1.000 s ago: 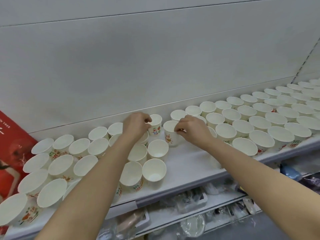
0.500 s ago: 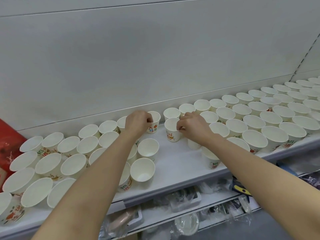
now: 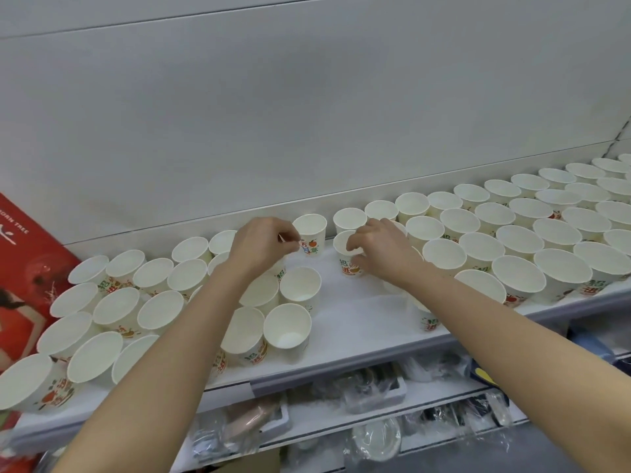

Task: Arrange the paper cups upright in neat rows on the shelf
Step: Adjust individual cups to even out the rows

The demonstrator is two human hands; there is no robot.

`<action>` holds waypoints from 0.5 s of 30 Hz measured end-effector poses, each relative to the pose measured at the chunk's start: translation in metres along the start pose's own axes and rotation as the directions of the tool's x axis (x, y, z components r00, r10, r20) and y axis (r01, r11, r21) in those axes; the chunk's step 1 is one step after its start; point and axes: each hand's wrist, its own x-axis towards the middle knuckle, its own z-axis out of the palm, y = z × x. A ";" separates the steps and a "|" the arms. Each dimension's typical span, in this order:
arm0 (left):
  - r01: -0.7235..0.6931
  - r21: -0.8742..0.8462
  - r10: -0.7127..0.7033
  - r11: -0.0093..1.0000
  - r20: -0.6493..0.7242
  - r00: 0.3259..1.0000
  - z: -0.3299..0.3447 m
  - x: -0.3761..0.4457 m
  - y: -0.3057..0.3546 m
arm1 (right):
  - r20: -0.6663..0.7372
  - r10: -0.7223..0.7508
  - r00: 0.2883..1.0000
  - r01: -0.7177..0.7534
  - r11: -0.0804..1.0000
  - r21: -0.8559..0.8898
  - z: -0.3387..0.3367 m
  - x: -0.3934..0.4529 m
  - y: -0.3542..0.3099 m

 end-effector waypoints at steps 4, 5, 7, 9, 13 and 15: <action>0.026 0.028 -0.026 0.999 0.006 1.000 -0.009 -0.020 -0.004 | -0.066 0.034 0.997 -0.034 0.999 0.002 0.000 0.002 -0.006; 0.041 0.030 -0.040 0.999 -0.010 0.999 -0.011 -0.023 -0.007 | -0.144 0.029 0.989 -0.018 0.997 0.076 0.000 -0.002 -0.010; 0.088 0.019 -0.087 0.996 -0.045 0.995 -0.015 -0.032 -0.014 | -0.257 -0.012 0.966 0.080 0.964 0.253 -0.004 -0.012 -0.025; 0.118 -0.008 -0.119 0.993 -0.079 0.990 -0.018 -0.039 -0.024 | -0.250 -0.123 0.960 0.202 0.926 0.319 -0.007 -0.022 -0.047; 0.133 -0.030 -0.135 0.991 -0.087 0.987 -0.020 -0.050 -0.031 | -0.187 -0.276 0.943 0.321 0.903 0.285 0.004 -0.024 -0.075; 0.139 -0.034 -0.142 0.990 -0.085 0.986 -0.021 -0.052 -0.031 | -0.173 -0.284 0.943 0.322 0.910 0.261 0.009 -0.021 -0.079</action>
